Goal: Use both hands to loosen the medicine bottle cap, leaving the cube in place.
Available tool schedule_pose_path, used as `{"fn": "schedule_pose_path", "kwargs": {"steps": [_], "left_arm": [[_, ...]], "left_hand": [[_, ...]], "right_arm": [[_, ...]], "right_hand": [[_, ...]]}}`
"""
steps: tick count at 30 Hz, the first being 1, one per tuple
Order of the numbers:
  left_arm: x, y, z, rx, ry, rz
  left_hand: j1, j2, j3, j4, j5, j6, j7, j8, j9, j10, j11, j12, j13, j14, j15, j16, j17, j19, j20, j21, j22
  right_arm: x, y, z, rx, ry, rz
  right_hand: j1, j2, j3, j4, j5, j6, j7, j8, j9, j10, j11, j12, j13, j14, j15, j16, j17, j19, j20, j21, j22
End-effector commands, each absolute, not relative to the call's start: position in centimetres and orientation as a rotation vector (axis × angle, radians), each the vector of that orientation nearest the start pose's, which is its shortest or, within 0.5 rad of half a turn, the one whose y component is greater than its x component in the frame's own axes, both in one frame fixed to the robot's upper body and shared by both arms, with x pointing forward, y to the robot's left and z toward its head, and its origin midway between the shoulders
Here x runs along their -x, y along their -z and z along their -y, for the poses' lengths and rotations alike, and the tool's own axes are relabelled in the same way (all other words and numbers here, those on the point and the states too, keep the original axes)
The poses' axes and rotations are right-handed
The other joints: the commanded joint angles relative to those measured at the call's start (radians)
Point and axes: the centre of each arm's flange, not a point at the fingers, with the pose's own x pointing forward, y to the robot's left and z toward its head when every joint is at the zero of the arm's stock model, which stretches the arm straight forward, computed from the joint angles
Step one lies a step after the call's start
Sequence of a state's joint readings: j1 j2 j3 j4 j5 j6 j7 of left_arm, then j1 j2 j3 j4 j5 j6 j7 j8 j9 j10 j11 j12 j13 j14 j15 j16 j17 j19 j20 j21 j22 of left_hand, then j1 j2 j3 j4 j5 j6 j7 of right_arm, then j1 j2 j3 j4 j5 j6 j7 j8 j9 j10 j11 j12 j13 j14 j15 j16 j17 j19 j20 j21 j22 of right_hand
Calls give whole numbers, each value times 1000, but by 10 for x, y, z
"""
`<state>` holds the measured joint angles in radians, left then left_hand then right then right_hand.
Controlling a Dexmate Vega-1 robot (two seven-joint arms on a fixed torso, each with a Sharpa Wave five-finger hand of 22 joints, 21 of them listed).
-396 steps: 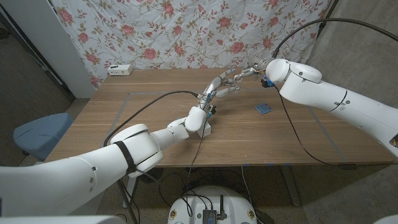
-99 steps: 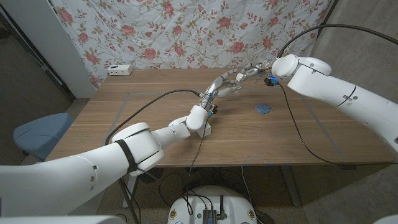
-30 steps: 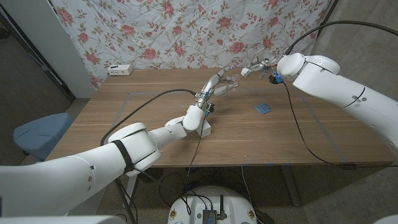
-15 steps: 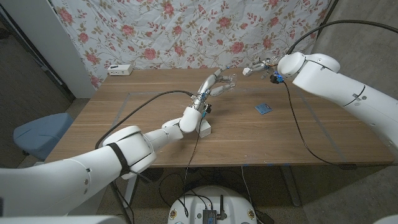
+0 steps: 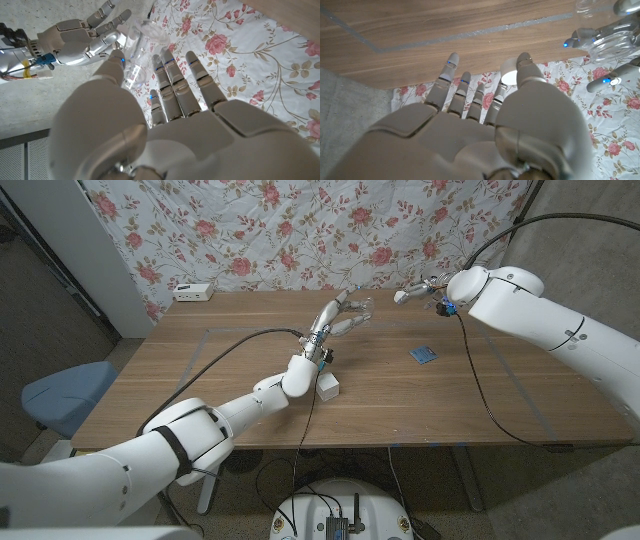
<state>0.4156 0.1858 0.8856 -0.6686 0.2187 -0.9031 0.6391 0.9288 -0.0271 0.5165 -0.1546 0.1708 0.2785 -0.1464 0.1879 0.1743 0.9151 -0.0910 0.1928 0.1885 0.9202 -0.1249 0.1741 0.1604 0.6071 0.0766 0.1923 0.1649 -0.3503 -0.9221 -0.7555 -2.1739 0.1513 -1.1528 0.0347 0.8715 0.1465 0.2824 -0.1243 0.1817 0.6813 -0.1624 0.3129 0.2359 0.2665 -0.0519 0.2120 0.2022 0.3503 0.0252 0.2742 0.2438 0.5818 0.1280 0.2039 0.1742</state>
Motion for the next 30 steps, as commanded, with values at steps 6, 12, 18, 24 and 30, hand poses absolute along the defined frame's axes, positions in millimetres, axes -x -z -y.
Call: {"fn": "schedule_pose_path", "kwargs": {"steps": [6, 12, 18, 24, 30], "left_arm": [[-632, 0, -94, -493, 179, 1182], [-629, 1, -103, -493, 171, 1175], [-626, 0, -111, -497, 170, 1166], [-624, 0, -118, -498, 181, 1151], [-622, 1, -123, -504, 188, 1128]], "left_hand": [[21, 6, -3, -4, 5, 1, -7, -3, 2, 60, -60, 4, 4, -3, -95, 2, 5, 9, 0, 0, 5], [27, 3, -7, -7, 5, -1, -8, -3, 2, 57, -66, 3, 4, -7, -97, 1, 5, 10, 1, 0, 5], [32, 0, -12, -8, 4, -5, -8, -4, 2, 55, -68, 2, 4, -13, -97, 1, 6, 8, 1, -1, 6], [38, -6, -17, -11, 4, -15, -9, -7, 2, 51, -65, 1, 4, -30, -101, -3, 5, 6, -2, -2, 6], [53, -9, -27, -12, 5, -32, -6, -10, 2, 27, -61, -6, 3, -68, -104, -8, 5, -14, -12, -8, 5]], "right_arm": [[-539, -131, 224, 1041, 100, 129], [-540, -128, 222, 1033, 105, 120], [-540, -126, 220, 1027, 106, 117], [-540, -124, 218, 1022, 106, 118], [-539, -123, 216, 1018, 110, 120]], "right_hand": [[-12, -3, -9, 1, -2, 122, 7, 2, 4, 8, 6, 7, 2, 8, 4, 6, 2, 7, -8, 4, 4], [-16, -5, -12, 1, -3, 124, 7, 1, 3, 12, 5, 7, 2, 9, 5, 6, 1, 9, -9, 4, 4], [-17, -5, -13, 0, -3, 126, 9, 0, 3, 15, 9, 7, 2, 12, 5, 7, 0, 10, -10, 4, 4], [-19, -4, -14, -1, -3, 125, 9, -1, 3, 15, 8, 6, 2, 13, 4, 7, 0, 11, -11, 4, 4], [-19, -3, -15, -2, -2, 126, 10, -2, 2, 18, 6, 6, 2, 14, 4, 7, 0, 12, -12, 4, 4]]}}
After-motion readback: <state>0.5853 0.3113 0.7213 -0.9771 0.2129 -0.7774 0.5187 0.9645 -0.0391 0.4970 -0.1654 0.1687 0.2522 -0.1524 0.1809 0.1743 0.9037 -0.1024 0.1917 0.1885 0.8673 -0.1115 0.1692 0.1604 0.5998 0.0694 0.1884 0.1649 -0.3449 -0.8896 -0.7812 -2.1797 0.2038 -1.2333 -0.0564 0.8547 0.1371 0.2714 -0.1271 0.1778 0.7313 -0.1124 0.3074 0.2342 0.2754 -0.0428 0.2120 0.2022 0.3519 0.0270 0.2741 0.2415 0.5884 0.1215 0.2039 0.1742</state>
